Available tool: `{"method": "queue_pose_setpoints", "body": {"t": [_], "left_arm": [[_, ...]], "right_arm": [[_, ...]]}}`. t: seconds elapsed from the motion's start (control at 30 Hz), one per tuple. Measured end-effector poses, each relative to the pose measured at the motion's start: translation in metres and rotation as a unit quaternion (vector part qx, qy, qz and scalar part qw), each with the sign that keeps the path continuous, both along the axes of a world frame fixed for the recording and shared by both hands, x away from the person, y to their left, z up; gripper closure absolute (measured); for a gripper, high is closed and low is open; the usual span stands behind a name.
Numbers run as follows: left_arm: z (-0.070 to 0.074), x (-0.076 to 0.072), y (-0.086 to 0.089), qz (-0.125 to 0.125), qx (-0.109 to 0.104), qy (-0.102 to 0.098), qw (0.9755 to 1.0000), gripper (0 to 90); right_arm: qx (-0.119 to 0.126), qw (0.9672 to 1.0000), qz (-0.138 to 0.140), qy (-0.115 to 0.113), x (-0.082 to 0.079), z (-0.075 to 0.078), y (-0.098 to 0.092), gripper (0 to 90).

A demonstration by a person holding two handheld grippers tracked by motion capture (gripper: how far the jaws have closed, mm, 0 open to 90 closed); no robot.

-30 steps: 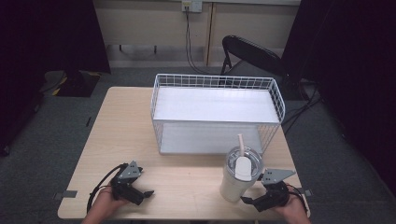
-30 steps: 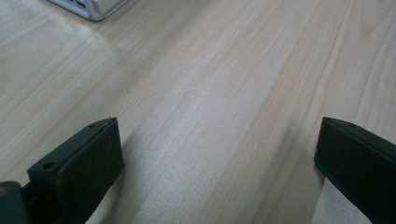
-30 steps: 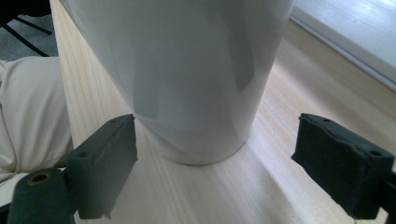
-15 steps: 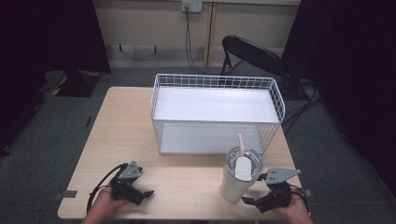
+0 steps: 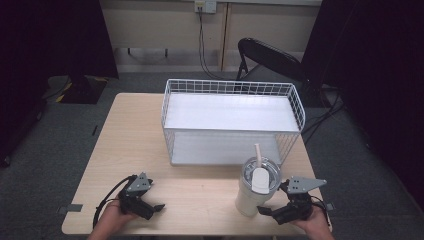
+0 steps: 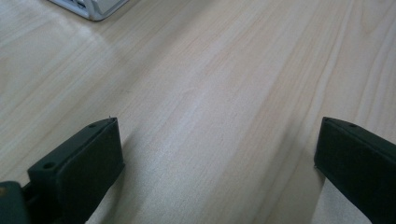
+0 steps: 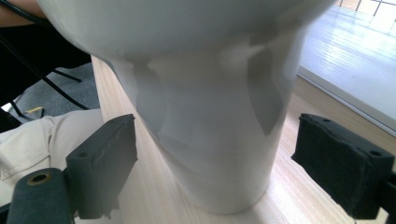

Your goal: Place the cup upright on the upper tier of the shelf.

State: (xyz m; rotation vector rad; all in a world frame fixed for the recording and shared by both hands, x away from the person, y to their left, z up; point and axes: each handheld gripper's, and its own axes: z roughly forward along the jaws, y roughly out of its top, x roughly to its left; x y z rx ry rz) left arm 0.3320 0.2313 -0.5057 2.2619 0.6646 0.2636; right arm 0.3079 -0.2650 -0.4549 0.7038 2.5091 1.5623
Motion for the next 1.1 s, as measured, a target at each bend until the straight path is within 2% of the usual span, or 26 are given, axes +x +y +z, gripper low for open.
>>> {"method": "queue_pose_setpoints", "body": {"t": [0.3, 0.6, 1.1], "left_arm": [[0.0, 0.0, 0.0, 0.0, 0.0, 0.0, 1.0, 0.5], [0.0, 0.0, 0.0, 0.0, 0.0, 0.0, 1.0, 0.5], [0.0, 0.0, 0.0, 0.0, 0.0, 0.0, 1.0, 0.5]], "right_arm": [[0.003, 1.0, -0.001, -0.005, 0.001, 0.002, 0.004, 12.2], [0.023, 0.9997, 0.003, -0.008, 0.003, 0.003, 0.008, 11.4], [0.037, 0.9992, -0.004, -0.018, 0.002, 0.001, 0.011, 10.2]]}}
